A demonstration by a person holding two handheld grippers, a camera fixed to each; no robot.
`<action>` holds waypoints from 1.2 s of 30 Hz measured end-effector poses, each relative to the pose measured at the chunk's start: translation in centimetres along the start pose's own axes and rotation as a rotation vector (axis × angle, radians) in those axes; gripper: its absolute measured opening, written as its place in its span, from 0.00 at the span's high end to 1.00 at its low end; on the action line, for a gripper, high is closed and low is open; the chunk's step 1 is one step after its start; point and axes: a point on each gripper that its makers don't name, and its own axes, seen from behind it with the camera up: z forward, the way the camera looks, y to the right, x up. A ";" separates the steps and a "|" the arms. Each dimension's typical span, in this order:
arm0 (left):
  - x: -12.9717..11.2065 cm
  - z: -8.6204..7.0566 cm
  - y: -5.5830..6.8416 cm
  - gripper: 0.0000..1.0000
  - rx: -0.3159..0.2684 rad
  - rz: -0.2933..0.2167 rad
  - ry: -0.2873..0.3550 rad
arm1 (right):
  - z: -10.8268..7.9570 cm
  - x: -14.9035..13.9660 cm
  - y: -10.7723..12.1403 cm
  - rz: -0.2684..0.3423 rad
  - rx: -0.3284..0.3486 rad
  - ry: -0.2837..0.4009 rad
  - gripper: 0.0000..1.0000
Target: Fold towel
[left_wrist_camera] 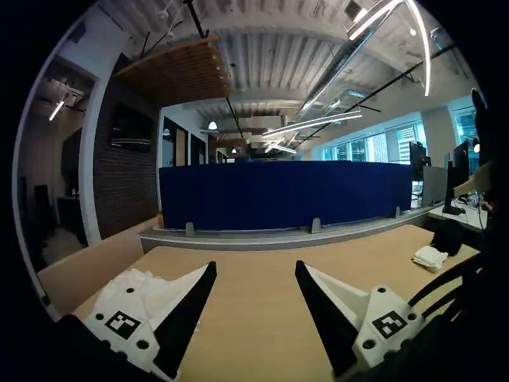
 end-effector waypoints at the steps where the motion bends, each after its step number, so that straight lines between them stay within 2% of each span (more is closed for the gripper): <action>1: -0.4 0.0 0.0 0.08 0.000 -0.005 0.003 | 0.1 0.0 -0.2 -0.002 0.001 -0.002 0.00; 8: -4.0 0.5 -1.0 0.08 0.018 -0.017 0.022 | 0.6 -0.3 -0.5 -0.021 -0.005 0.000 0.00; 14: -6.4 1.0 -1.6 0.08 0.028 -0.029 0.046 | 1.2 -0.6 -0.5 -0.023 -0.009 0.020 0.00; 18: -7.8 1.3 -2.4 0.08 0.041 -0.040 0.053 | 1.8 -1.4 -0.6 -0.033 -0.009 0.009 0.00; 24: -8.9 1.5 -2.6 0.08 0.043 -0.060 0.064 | 2.6 -2.4 -0.9 -0.036 -0.006 -0.009 0.00; 36: -10.3 1.9 -3.4 0.08 0.060 -0.046 0.056 | 3.5 -2.3 -0.7 -0.048 -0.004 -0.017 0.00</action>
